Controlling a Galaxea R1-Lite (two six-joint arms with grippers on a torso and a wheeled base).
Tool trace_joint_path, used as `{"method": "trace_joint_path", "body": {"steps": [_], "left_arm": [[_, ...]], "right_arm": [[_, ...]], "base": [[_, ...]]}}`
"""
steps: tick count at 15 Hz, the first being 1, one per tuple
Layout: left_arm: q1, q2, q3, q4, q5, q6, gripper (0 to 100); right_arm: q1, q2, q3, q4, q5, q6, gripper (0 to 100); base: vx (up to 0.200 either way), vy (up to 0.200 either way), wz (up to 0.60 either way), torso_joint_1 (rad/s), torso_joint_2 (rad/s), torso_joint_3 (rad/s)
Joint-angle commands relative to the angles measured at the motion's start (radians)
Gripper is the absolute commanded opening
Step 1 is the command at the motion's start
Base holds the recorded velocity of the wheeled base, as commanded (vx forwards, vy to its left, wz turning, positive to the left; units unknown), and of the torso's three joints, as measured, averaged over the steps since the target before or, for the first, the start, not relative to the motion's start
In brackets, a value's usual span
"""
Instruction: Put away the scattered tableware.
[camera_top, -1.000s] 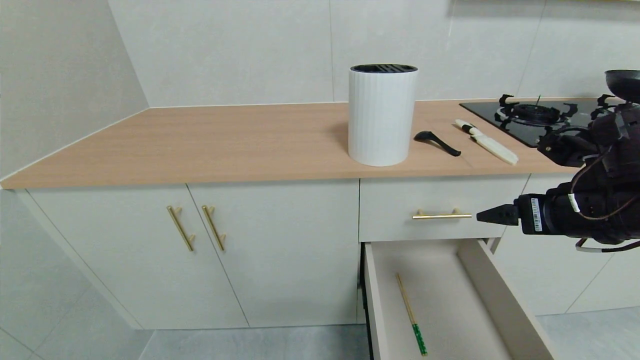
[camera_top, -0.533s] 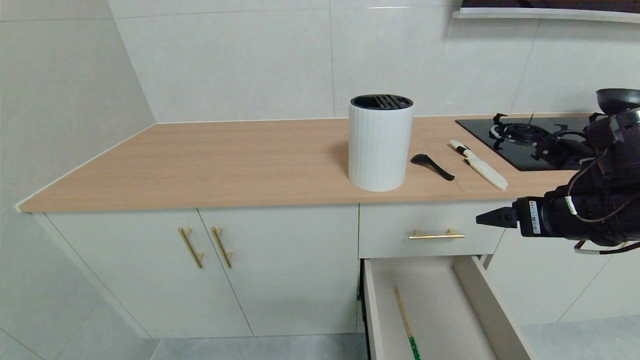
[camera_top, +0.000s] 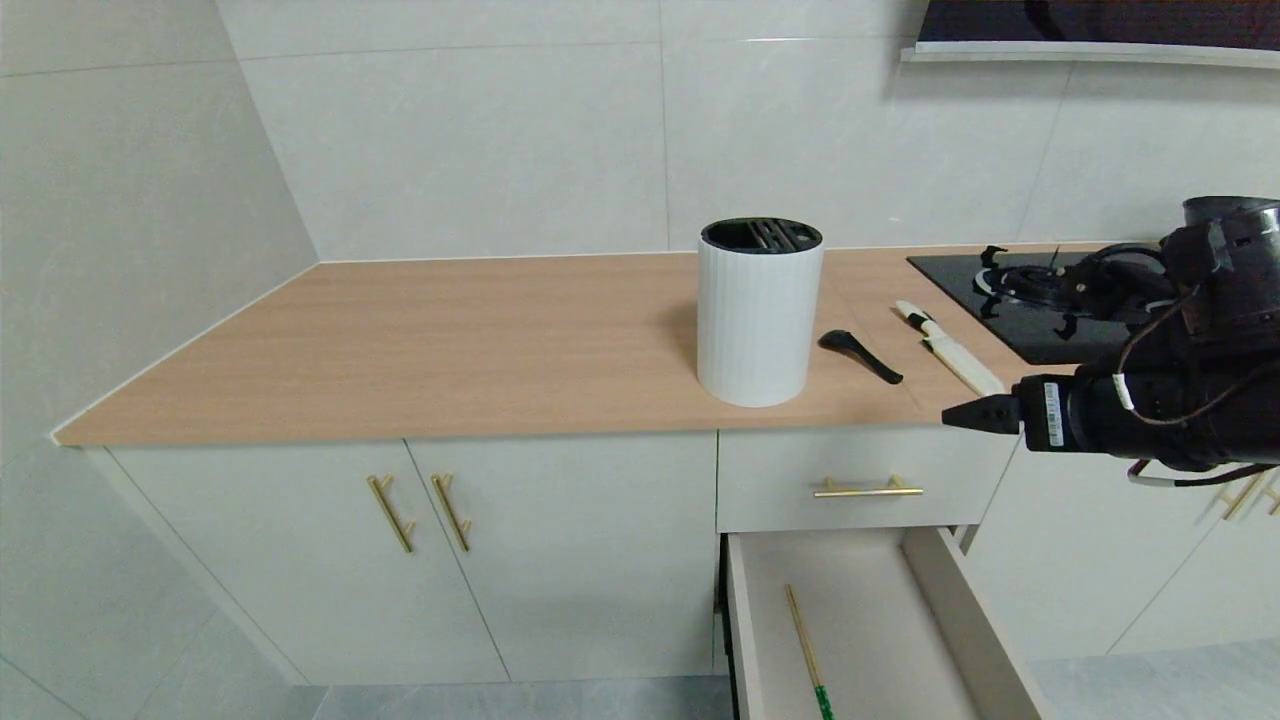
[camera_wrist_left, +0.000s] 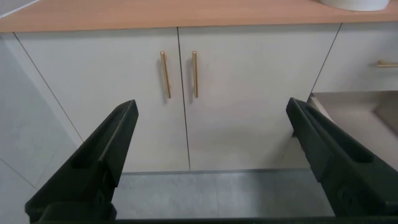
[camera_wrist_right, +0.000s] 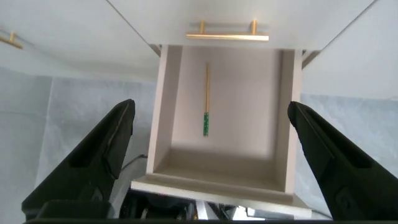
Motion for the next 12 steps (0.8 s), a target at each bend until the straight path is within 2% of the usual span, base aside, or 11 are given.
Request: {"method": "trace_joint_path", "body": {"steps": [1,4,7,10,12], "left_arm": [[0.000,0.001,0.000,0.000,0.000,0.000,100],[0.000,0.001,0.000,0.000,0.000,0.000,100],[0.000,0.001,0.000,0.000,0.000,0.000,100],[0.000,0.000,0.000,0.000,0.000,0.000,100],[0.000,0.001,0.000,0.000,0.000,0.000,100]], "right_arm": [[-0.060,0.091,-0.040,-0.082,0.000,-0.066,100],[-0.133,0.271,-0.183,-0.170,0.030,-0.178,100],[-0.156,0.361,-0.273,-0.186,0.149,-0.245,100],[-0.170,0.452,-0.302,-0.332,0.272,-0.322,100],[-0.155,0.506,-0.315,-0.410,0.284,-0.330,100]], "base": [[0.000,0.000,0.00,0.000,0.00,0.000],[0.000,0.000,0.00,0.000,0.00,0.000],[0.000,0.000,0.00,0.000,0.00,0.000],[0.000,0.000,0.00,0.000,0.00,0.000],[0.000,0.000,0.00,0.000,0.00,0.000]]}}
